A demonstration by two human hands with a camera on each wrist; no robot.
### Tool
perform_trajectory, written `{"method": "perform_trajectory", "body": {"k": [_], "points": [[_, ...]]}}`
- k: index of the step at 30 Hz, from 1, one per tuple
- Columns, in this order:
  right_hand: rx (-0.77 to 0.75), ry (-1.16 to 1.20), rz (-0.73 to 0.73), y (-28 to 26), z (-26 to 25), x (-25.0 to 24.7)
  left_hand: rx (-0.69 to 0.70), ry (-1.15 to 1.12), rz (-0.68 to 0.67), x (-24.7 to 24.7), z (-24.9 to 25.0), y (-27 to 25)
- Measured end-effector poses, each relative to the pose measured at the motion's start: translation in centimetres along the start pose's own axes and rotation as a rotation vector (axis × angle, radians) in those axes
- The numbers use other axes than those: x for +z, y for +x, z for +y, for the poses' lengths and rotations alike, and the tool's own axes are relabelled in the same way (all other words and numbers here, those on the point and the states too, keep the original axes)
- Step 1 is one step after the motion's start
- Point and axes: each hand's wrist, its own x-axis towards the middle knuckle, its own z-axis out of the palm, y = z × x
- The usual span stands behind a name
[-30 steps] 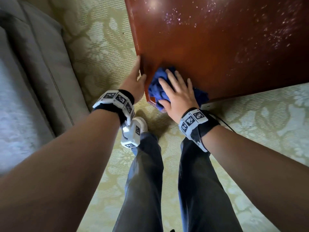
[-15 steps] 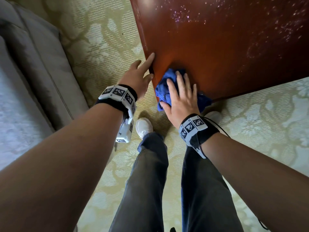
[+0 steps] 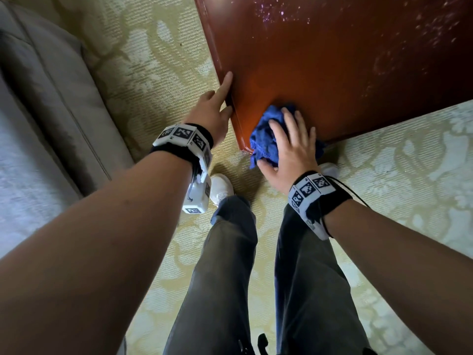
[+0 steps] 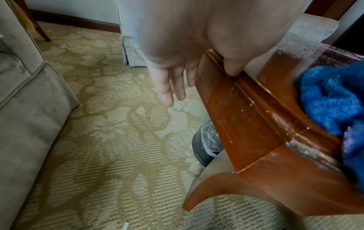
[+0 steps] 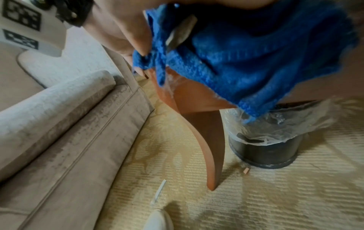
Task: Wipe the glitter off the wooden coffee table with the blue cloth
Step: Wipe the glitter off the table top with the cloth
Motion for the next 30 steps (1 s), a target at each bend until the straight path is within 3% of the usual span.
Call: {"method": "perform_trajectory", "body": {"k": [6,9,15,18,26,30], "points": [[0.053,0.067,0.1,0.5,-1.1,0.5,-0.023,-0.026,-0.008,0.0,0.4,-0.1],[0.032,0.014,0.08,0.8,-1.0,0.5,-0.031,-0.042,-0.006,0.0,0.4,-0.1],[-0.208,-0.111,-0.032,0.4,-0.4,-0.8,-0.05,-0.041,-0.01,0.1,0.6,-0.2],[-0.254,-0.174,-0.07,0.8,0.3,-0.5,-0.05,-0.034,-0.01,0.0,0.6,-0.2],[-0.115,-0.178,0.038,1.6,-2.3,0.9,-0.039,-0.095,0.002,-0.2,0.6,-0.4],[-0.164,-0.143,0.016,1.2,-1.4,0.5,-0.047,-0.078,-0.006,-0.4,0.6,-0.5]]}}
